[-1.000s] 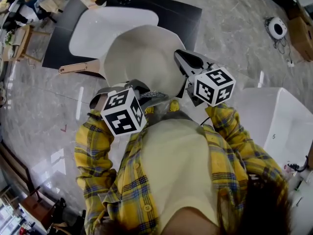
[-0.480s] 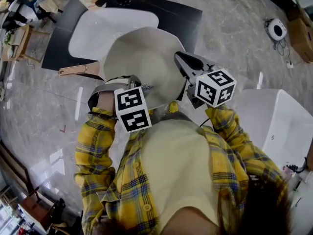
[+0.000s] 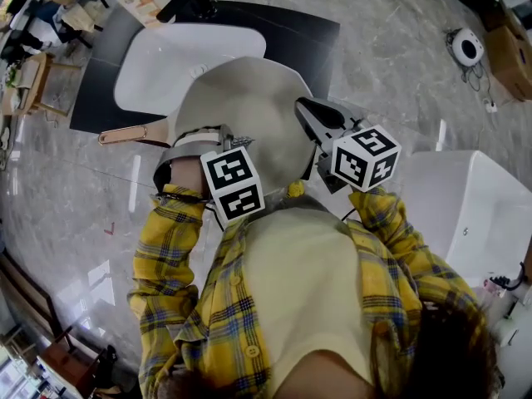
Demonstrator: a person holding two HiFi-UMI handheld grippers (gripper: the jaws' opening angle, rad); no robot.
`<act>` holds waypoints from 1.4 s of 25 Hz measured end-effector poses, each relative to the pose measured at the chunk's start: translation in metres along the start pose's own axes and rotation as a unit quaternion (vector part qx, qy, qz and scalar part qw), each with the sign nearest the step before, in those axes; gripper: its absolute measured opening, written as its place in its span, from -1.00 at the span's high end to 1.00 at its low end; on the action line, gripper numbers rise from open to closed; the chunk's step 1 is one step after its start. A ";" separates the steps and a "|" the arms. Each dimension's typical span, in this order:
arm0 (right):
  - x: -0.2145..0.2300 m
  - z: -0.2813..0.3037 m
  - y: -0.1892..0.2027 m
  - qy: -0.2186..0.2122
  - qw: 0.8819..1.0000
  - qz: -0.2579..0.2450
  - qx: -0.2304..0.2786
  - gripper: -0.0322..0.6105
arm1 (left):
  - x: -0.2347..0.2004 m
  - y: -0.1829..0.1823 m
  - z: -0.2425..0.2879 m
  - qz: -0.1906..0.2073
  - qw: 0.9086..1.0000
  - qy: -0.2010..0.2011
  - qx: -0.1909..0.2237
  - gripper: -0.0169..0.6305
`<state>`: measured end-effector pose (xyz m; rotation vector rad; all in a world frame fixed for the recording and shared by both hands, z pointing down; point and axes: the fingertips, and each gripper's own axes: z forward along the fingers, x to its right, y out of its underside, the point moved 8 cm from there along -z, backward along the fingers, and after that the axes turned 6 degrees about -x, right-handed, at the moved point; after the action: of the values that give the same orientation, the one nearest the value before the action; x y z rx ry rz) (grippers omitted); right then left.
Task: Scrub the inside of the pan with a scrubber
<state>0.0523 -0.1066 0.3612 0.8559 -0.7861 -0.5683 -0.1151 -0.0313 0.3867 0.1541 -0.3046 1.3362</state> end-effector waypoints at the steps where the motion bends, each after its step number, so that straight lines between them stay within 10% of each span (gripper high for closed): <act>1: -0.001 -0.002 0.000 0.000 1.000 0.001 0.001 0.85 | -0.002 0.000 0.000 -0.002 1.000 -0.006 -0.003 0.67; 16: 0.000 -0.001 0.001 0.005 1.000 0.010 0.000 0.85 | -0.063 -0.005 0.024 -0.086 0.987 -0.129 -0.044 0.67; 35: 0.004 -0.001 0.002 0.013 1.000 0.017 0.001 0.85 | -0.104 -0.017 0.031 -0.164 0.970 -0.181 0.017 0.66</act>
<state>0.0554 -0.1077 0.3641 0.8489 -0.7774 -0.5251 -0.1230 -0.1407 0.3854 0.4607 -0.5396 0.9808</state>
